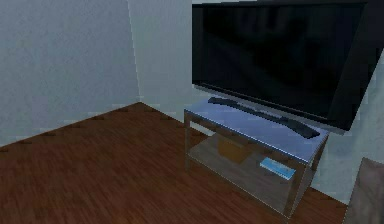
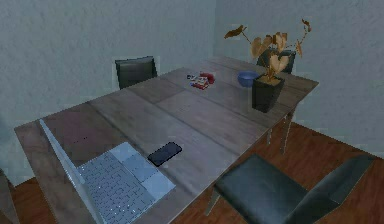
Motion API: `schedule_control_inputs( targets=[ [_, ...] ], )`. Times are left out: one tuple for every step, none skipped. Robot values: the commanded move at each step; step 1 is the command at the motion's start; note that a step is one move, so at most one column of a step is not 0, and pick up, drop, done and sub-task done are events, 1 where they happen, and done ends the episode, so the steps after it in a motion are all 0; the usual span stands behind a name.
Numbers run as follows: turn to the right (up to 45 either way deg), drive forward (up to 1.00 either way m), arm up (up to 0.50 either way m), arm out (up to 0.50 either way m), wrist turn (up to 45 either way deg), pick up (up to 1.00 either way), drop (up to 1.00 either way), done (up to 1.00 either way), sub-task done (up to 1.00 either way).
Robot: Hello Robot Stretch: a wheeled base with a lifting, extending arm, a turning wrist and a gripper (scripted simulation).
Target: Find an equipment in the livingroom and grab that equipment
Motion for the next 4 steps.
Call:
schedule_control_inputs(
  targets=[
    [0.0, 0.00, 0.50, 0.00, 0.0, 0.00, 0.00, 0.00, 0.00],
    [0.0, 0.00, 0.36, 0.00, 0.0, 0.00, 0.00, 0.00, 0.00],
    [0.0, 0.00, 0.00, 0.34, 0.0, 0.00, 0.00, 0.00, 0.00],
    [0.0, 0.00, 0.00, 0.00, 45.0, 0.00, 0.00, 0.00, 0.00]
  ],
)
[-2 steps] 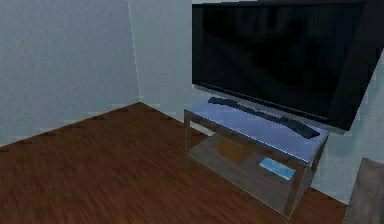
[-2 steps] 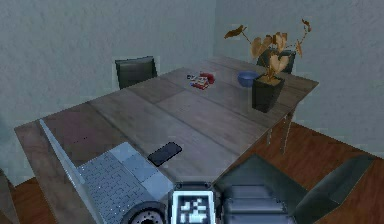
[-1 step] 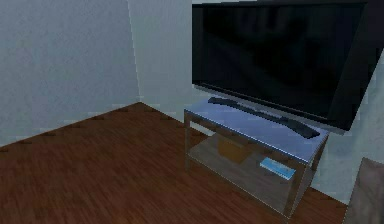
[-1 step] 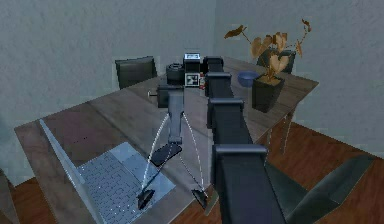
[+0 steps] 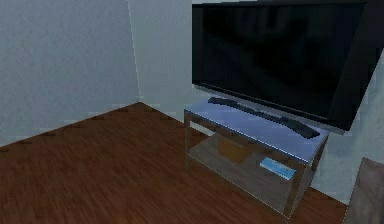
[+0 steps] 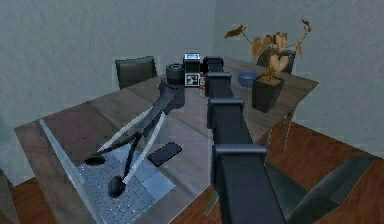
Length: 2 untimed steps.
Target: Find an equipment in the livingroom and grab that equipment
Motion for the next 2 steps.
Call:
schedule_control_inputs(
  targets=[
    [0.0, 0.00, 0.00, 0.00, 45.0, 0.00, 0.00, 0.00, 0.00],
    [0.0, 0.00, 0.00, 0.00, 45.0, 0.00, 0.00, 0.00, 0.00]
  ],
)
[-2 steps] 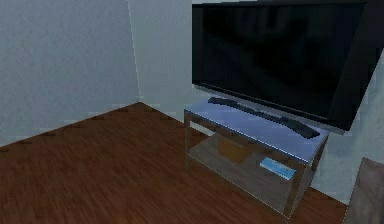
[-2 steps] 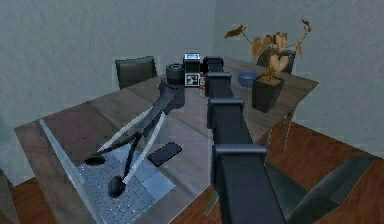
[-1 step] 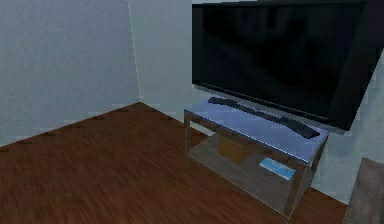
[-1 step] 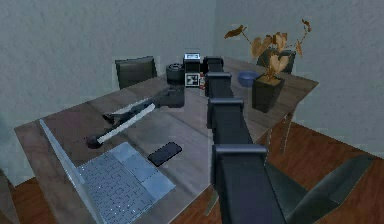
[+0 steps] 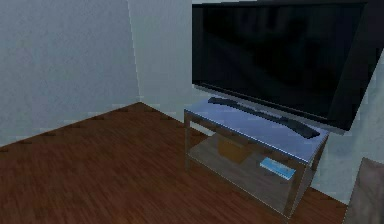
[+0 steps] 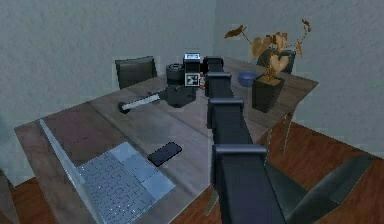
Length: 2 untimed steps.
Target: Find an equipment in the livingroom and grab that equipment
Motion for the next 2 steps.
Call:
schedule_control_inputs(
  targets=[
    [0.0, 0.00, 0.00, 0.00, 9.0, 0.00, 0.00, 0.00, 0.00],
    [0.0, 0.00, -0.30, 0.00, 0.0, 0.00, 0.00, 0.00, 0.00]
  ],
)
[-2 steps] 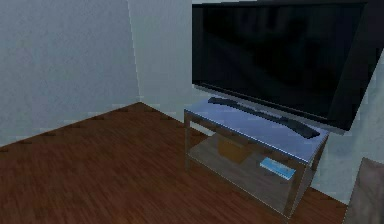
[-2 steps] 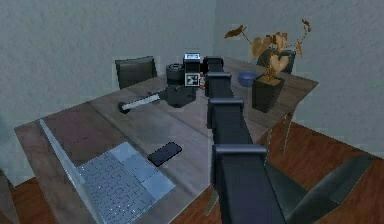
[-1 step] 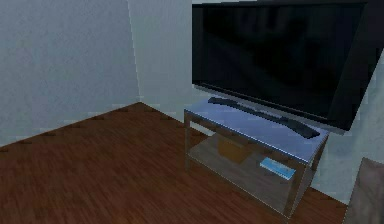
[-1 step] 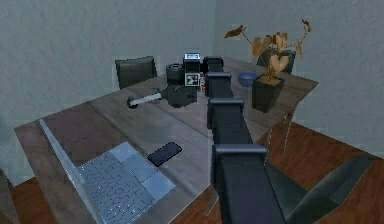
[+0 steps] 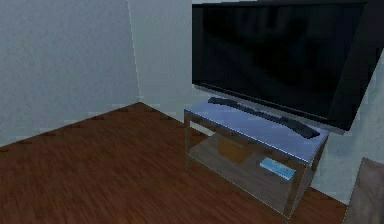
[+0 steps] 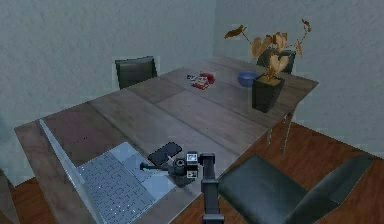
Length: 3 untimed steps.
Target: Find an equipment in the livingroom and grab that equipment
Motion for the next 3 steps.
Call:
schedule_control_inputs(
  targets=[
    [0.0, 0.00, 0.00, 0.00, 0.0, 1.00, 0.00, 0.00, 0.00],
    [0.0, 0.00, 0.10, 0.00, 0.0, 0.00, 0.00, 0.00, 0.00],
    [0.0, 0.00, 0.00, 0.00, 0.0, 0.00, 0.00, 1.00, 0.00]
  ],
)
